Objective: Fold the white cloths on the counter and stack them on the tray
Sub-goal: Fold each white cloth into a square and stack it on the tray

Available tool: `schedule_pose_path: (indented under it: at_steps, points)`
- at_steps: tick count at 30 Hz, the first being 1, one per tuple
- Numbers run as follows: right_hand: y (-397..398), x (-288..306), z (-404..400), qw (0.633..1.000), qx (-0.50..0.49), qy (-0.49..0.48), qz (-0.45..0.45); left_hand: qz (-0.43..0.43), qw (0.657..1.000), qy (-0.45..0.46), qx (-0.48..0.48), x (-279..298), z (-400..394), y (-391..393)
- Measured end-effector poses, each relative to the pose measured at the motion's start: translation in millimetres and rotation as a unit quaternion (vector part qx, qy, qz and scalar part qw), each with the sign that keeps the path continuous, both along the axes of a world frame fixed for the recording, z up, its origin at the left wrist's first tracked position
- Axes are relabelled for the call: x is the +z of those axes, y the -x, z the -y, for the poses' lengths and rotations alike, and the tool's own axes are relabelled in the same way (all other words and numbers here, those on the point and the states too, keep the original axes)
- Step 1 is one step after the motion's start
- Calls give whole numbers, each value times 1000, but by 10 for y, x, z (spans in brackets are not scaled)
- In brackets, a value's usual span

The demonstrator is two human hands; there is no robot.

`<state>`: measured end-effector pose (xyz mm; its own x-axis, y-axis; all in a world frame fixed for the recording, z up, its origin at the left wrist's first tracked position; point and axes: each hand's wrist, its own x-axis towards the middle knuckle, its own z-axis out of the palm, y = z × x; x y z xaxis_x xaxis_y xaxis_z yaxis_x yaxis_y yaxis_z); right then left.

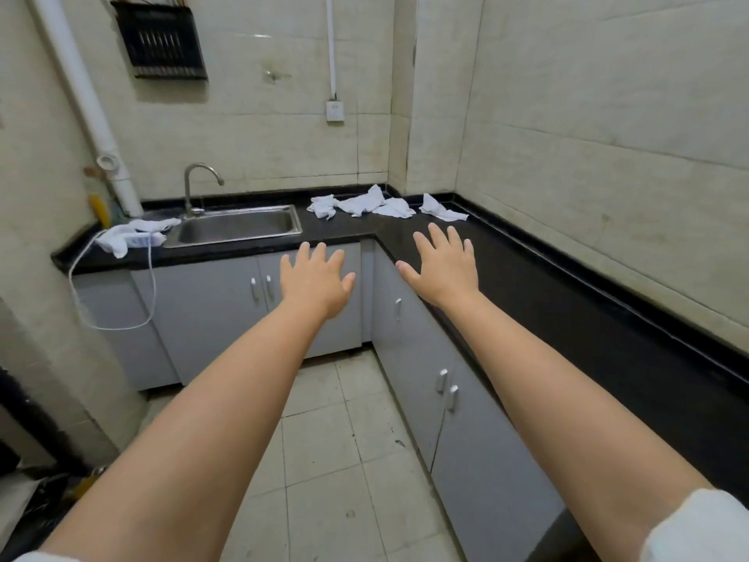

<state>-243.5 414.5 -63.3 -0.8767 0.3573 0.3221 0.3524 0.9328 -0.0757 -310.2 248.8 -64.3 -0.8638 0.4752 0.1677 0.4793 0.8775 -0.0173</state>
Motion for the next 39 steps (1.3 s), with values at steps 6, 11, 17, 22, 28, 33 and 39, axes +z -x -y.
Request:
schedule_pose_path:
  at_steps: [6,11,17,22,28,33,39]
  points:
    - [1480,-208,-526,1000,30,10,5,4,998,-51,43,-155,-436,1459]
    - [2850,-209,-1067,1000,-1,5,-12,-10,998,-56,18,-154,-978,2898]
    - [4169,-251,-1807,999,-45,26,0,-20,999,-43,-22,-112,-1736,4438]
    - [5185,-482,-2531,996,-75,34,18,-20,998,-22,-51,-329,-2421,5543]
    - [6614,-669,-3323,996,-54,56,30,19,999,-8,-38,-620,-3173,6921]
    - [7681,-898,-3829,995,-35,69,64,49,998,17,-27,-814,-3569,7892]
    - [8716,-1370,-4186,989,-21,67,129,95,994,31,-37,-1225,-3901,8817]
